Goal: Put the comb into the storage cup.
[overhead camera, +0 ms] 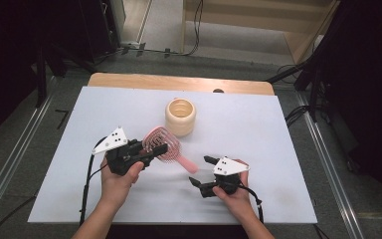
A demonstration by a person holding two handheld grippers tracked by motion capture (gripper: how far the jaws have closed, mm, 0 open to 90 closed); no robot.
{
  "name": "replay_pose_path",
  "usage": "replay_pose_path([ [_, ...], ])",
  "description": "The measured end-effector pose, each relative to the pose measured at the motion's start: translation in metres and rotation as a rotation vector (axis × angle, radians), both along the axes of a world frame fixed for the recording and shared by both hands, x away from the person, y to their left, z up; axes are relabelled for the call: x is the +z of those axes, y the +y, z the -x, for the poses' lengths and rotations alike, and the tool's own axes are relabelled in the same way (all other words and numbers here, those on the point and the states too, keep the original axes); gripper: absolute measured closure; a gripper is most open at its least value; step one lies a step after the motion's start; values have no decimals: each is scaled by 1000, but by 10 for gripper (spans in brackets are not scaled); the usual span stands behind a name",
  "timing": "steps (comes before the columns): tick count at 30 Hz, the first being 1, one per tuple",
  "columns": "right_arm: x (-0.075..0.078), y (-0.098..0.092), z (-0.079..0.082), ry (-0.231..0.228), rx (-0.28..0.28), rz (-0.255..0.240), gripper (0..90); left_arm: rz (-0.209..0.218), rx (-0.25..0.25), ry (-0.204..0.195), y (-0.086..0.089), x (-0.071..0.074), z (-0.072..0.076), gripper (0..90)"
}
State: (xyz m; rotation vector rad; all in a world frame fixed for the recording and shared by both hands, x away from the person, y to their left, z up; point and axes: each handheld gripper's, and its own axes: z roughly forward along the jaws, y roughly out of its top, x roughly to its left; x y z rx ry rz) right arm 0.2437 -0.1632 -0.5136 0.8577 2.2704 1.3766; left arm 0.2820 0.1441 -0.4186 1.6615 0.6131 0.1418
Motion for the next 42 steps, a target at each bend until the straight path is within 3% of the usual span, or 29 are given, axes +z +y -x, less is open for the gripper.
replay_pose_path([
  [15,0,0,0,0,-1,-4,125,-4,12,-39,-2,16,-10,646],
  [42,0,0,1,1,0,-8,125,6,43,-75,-2,36,-29,646],
])
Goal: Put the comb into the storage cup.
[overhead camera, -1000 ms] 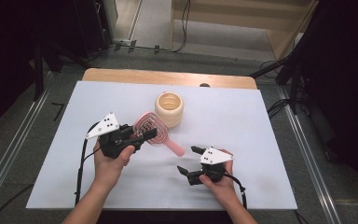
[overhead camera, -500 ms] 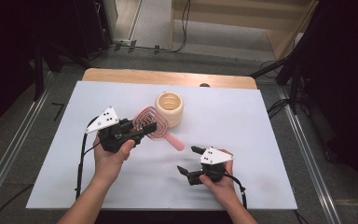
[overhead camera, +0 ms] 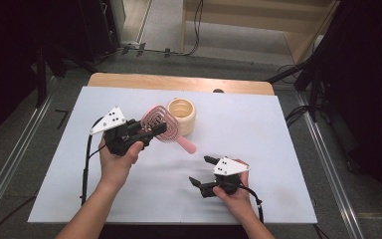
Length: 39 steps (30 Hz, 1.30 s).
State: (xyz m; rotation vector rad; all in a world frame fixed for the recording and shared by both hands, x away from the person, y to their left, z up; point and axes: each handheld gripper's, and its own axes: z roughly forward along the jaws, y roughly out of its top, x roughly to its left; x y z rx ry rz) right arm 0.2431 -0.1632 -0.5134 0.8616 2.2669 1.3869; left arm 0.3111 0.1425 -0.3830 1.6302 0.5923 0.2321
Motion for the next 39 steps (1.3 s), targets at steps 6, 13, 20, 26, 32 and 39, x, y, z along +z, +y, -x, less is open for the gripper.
replay_pose_path([
  [6,0,0,0,3,2,-3,125,0,13,-14,1,9,-6,646],
  [13,1,-1,0,-2,4,-11,125,1,29,-31,2,18,-13,646],
  [20,1,-2,0,-4,4,-21,125,-1,47,-40,2,26,-21,647],
  [26,2,-4,0,-15,11,-29,124,-1,61,-47,2,31,-28,647],
  [32,6,-12,1,-9,3,-78,93,7,72,-50,2,36,-34,647],
  [39,13,-21,2,-22,21,-100,0,17,87,-57,3,41,-40,647],
])
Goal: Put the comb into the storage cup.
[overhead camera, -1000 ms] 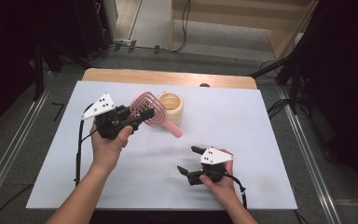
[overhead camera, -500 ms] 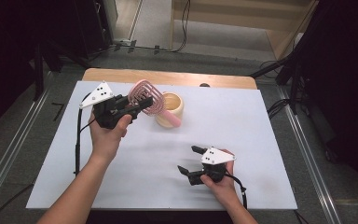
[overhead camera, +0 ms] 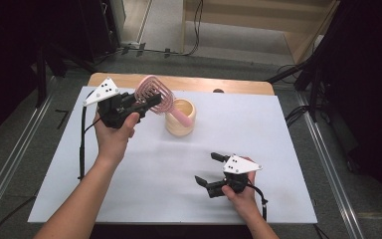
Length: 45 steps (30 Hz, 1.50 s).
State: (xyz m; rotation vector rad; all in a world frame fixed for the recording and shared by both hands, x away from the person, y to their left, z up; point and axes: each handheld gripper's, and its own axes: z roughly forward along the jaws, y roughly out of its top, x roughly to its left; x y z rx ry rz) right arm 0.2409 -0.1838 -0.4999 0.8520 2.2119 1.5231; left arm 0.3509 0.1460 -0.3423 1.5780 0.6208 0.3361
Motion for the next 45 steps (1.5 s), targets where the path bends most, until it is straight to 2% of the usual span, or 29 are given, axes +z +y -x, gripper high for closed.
replay_pose_path([
  [5,5,-11,1,-13,-13,-13,0,3,8,-1,0,3,-5,647],
  [16,14,-44,2,-24,-82,-50,0,2,40,-11,-3,7,-15,647],
  [26,15,-78,9,-28,-138,-64,0,9,80,-11,-4,6,-21,647],
  [45,8,-132,28,-25,-231,-62,0,-31,123,-7,-14,-4,-30,646],
])
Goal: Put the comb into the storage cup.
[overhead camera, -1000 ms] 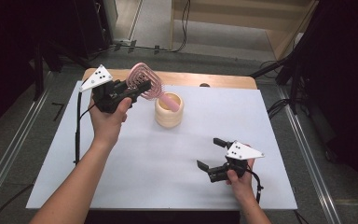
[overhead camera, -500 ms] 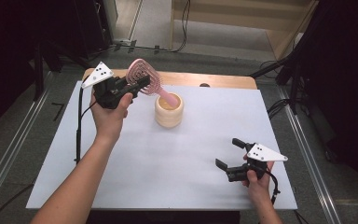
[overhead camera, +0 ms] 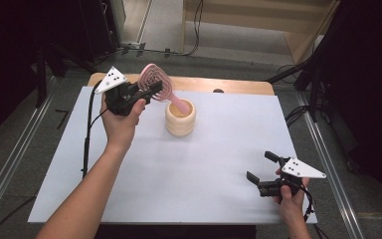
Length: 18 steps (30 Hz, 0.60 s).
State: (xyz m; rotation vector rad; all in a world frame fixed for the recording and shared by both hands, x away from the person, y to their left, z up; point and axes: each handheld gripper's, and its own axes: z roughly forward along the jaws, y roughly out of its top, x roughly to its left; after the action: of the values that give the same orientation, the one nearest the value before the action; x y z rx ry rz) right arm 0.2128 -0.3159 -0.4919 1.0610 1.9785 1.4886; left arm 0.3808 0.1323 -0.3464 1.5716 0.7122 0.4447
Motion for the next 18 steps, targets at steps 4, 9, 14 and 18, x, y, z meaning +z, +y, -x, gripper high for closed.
replay_pose_path([
  [4,-2,-8,3,3,-17,2,0,-4,4,5,-2,-3,-2,646],
  [9,-5,-13,5,15,-23,3,0,-11,9,14,-5,-8,-4,645],
  [14,-5,-13,5,15,-27,3,0,-19,11,26,-9,-14,-6,645],
  [18,-6,-13,4,19,-32,3,0,-22,14,32,-10,-16,-8,645],
])
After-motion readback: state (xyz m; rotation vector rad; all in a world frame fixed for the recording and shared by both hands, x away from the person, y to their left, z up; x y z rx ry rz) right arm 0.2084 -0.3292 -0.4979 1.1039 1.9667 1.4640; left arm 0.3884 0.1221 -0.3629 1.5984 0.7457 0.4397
